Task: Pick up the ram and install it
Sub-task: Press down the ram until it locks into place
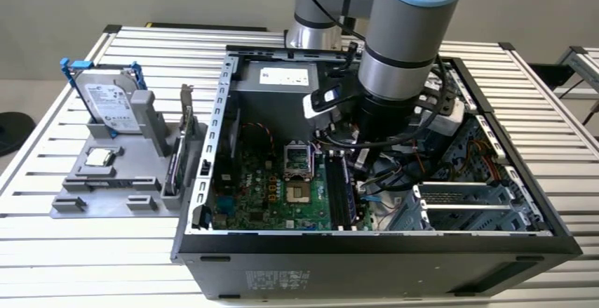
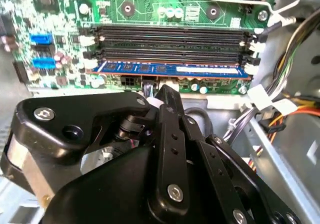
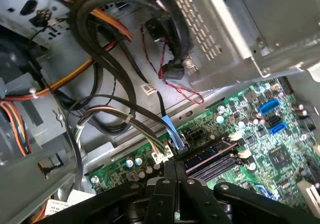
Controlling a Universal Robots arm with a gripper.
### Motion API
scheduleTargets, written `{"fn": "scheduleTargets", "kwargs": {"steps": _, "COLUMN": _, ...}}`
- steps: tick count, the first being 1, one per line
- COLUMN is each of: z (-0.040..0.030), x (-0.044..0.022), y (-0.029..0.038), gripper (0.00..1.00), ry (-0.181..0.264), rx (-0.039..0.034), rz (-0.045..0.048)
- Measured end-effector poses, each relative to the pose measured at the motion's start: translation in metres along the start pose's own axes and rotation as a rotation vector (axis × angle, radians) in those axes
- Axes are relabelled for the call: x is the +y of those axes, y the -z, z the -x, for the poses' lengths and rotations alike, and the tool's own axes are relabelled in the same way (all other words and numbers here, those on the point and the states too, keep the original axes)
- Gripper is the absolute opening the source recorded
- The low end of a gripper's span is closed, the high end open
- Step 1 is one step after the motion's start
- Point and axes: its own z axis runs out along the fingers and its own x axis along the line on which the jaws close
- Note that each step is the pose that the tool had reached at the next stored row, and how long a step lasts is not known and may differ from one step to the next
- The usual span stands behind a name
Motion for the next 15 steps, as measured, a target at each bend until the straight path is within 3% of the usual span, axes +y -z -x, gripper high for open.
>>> {"fn": "scheduleTargets", "kwargs": {"steps": 15, "z": -0.0001, "x": -0.0002, "y": -0.0028, "gripper": 0.0, "ry": 0.272, "rx": 0.0166, "rz": 0.0125}}
